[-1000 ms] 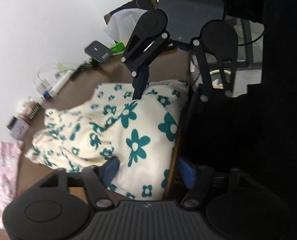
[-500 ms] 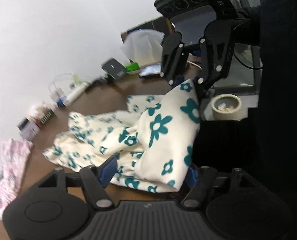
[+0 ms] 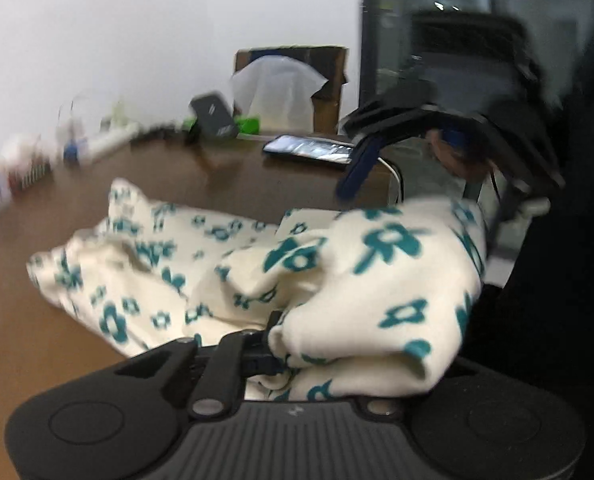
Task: Fold clothes
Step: 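Fold the held hem over the shirt with both grippers, bunching the fabric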
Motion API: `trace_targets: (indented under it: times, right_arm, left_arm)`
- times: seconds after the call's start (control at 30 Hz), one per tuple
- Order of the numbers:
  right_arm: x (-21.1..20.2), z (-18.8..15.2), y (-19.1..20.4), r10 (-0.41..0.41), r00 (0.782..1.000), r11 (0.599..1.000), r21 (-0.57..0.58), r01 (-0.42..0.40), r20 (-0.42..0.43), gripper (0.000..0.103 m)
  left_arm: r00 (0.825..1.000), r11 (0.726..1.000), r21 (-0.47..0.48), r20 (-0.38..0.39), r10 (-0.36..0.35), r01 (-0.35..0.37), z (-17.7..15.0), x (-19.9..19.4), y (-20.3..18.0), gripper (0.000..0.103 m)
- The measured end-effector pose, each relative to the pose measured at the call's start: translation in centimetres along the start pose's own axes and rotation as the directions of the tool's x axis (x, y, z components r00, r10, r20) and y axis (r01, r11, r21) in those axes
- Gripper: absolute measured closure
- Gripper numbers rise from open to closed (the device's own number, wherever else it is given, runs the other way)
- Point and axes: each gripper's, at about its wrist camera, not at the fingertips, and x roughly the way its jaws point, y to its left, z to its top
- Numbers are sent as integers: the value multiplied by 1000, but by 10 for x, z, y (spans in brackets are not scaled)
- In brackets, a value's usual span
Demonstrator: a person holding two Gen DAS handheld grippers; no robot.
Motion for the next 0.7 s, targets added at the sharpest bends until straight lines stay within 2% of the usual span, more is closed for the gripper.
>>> trace_targets:
  times: [0.13,0.27,0.37,0.43,0.5,0.57,0.6,0.67,0.7]
  right_arm:
    - [-9,-29,28,-120,986,974,-178,139,114,2]
    - [-6,-51,34,-164,976,937,-288,199,141,2]
    - [-1,-69,41,-211,968,893,-377,248,138,3]
    - [4,-81,44,-215,970,867,-437,242,111,5]
    - [9,-89,50,-224,969,820,-518,245,103,8]
    - [10,-86,54,-229,961,778,-564,275,153,9]
    - [11,-80,52,-225,956,775,-561,291,186,9]
    - [16,-66,43,-187,959,797,-538,275,213,12]
    - [19,-59,37,-151,968,812,-533,237,201,16]
  left_arm:
    - [999,992,-114,-5,-50,49,4,0,13,90]
    - [997,983,-170,-17,-70,66,6,-1,20,90]
    - [997,975,-209,-18,-77,72,5,-2,21,90]
    - [996,968,-237,-16,-84,78,4,-4,23,90]
    - [996,965,-251,-16,-84,77,3,-5,24,90]
    - [997,969,-234,-10,-77,73,2,-8,19,90]
    - [997,970,-233,-3,-78,76,1,-9,18,90]
    - [997,967,-243,18,-79,81,-4,-12,15,90]
    - [996,965,-249,29,-79,83,-8,-14,14,90]
